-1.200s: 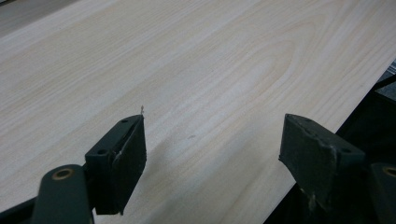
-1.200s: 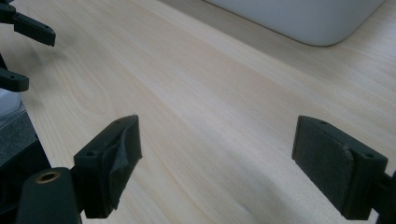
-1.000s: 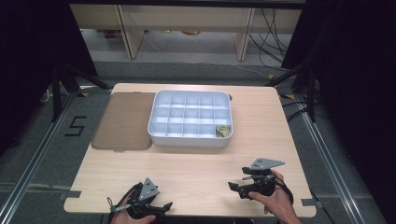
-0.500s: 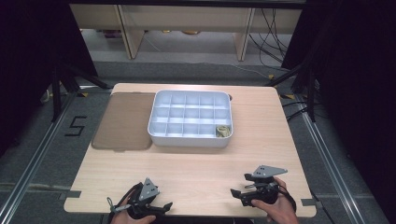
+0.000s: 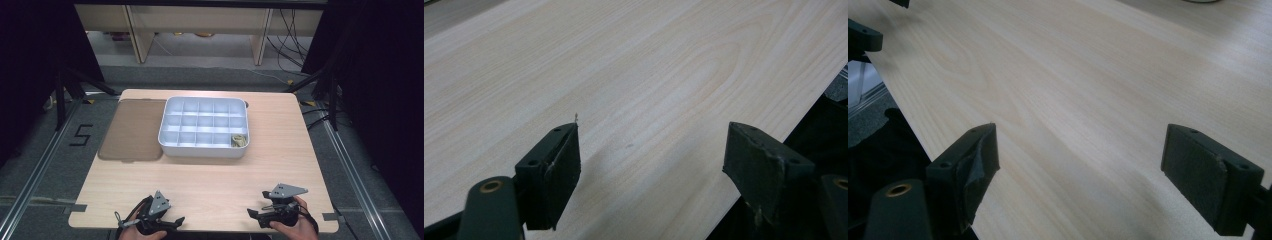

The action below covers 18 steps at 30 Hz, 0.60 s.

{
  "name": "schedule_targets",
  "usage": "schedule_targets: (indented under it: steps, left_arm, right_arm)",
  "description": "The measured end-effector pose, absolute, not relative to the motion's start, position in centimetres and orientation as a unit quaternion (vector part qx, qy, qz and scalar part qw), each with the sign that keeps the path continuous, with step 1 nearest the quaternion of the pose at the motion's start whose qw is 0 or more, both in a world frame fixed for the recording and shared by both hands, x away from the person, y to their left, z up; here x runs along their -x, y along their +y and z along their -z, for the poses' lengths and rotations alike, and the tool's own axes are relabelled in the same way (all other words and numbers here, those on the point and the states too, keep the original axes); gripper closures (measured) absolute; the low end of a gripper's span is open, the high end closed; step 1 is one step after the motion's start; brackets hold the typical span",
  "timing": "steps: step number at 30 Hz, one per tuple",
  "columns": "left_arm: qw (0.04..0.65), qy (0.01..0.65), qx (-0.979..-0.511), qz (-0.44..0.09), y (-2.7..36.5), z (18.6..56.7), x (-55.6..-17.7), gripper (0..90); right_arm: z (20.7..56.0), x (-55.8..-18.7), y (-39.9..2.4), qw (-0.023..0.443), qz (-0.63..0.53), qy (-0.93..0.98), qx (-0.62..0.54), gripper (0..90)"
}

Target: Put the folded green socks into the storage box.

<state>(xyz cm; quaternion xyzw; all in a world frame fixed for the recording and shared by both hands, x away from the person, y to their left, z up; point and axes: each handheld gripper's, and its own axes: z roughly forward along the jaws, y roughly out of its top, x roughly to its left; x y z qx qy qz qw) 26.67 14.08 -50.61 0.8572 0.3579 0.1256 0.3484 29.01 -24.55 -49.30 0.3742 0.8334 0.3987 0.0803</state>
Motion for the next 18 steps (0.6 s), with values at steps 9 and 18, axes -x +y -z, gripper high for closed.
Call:
schedule_targets:
  steps: [9, 18]
  left_arm:
    - [0.348, 0.346, -0.861, -0.132, 14.1, 50.6, -26.7, 21.8]
    - [0.347, 0.348, -0.861, -0.133, 14.1, 50.6, -26.7, 21.7]
  right_arm:
    - [49.9, -27.8, -23.9, 0.074, -0.395, 0.844, -0.355, 16.2]
    - [49.8, -27.2, -23.7, 0.079, -0.389, 0.845, -0.359, 16.2]
